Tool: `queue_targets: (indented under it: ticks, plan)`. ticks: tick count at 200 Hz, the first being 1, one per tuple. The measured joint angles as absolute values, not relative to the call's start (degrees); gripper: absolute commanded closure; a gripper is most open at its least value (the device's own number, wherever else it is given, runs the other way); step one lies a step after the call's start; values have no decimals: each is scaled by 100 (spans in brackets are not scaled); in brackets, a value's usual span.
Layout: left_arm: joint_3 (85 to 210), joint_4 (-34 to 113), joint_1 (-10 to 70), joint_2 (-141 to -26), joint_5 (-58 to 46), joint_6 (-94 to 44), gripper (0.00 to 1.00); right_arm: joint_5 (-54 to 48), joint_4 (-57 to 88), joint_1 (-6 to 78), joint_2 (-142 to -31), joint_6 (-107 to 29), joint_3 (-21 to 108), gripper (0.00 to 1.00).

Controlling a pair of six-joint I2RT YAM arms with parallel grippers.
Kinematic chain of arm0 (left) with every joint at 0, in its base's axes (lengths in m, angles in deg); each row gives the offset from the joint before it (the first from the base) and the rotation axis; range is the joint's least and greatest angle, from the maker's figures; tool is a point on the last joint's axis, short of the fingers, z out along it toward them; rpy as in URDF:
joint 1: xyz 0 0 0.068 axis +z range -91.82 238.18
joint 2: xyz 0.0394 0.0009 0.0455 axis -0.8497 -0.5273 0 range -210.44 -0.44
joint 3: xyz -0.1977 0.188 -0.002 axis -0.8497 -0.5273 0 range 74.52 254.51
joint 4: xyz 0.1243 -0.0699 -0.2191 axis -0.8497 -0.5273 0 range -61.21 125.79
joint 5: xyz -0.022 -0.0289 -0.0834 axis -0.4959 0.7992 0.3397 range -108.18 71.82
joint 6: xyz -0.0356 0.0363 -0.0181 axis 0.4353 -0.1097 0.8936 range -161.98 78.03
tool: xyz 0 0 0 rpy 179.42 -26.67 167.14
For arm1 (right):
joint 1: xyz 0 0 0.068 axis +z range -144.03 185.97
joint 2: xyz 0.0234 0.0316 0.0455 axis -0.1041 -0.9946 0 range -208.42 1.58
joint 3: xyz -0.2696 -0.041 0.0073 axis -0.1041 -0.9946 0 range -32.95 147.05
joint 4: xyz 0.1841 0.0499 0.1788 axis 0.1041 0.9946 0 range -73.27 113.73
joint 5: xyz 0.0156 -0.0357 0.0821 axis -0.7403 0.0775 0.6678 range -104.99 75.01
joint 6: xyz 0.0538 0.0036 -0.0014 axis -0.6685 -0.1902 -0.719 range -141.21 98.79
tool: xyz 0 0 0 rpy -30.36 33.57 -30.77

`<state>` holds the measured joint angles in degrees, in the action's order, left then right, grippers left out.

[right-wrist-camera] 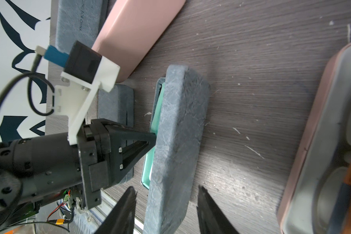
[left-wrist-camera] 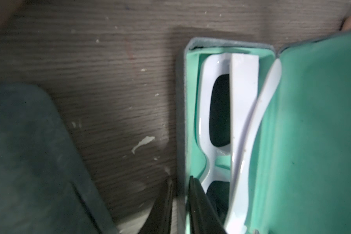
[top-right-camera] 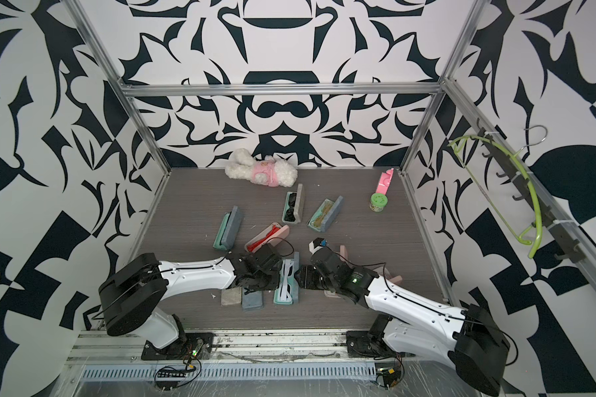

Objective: Close the glasses case
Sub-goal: Move the glasses case to the center of the board.

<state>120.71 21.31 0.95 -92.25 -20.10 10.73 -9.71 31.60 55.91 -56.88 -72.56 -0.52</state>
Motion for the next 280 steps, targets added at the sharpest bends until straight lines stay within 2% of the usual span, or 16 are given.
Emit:
queue_targets:
  ticks: [83,280]
  plan:
    - [11979,1999,145,-9079,-2080,1073,80,-803,2749,5538,-5874,-7199,-179,57]
    - [11820,1744,160,-8493,-2187,1207,74,-659,2290,5508,-6127,-7096,-229,58]
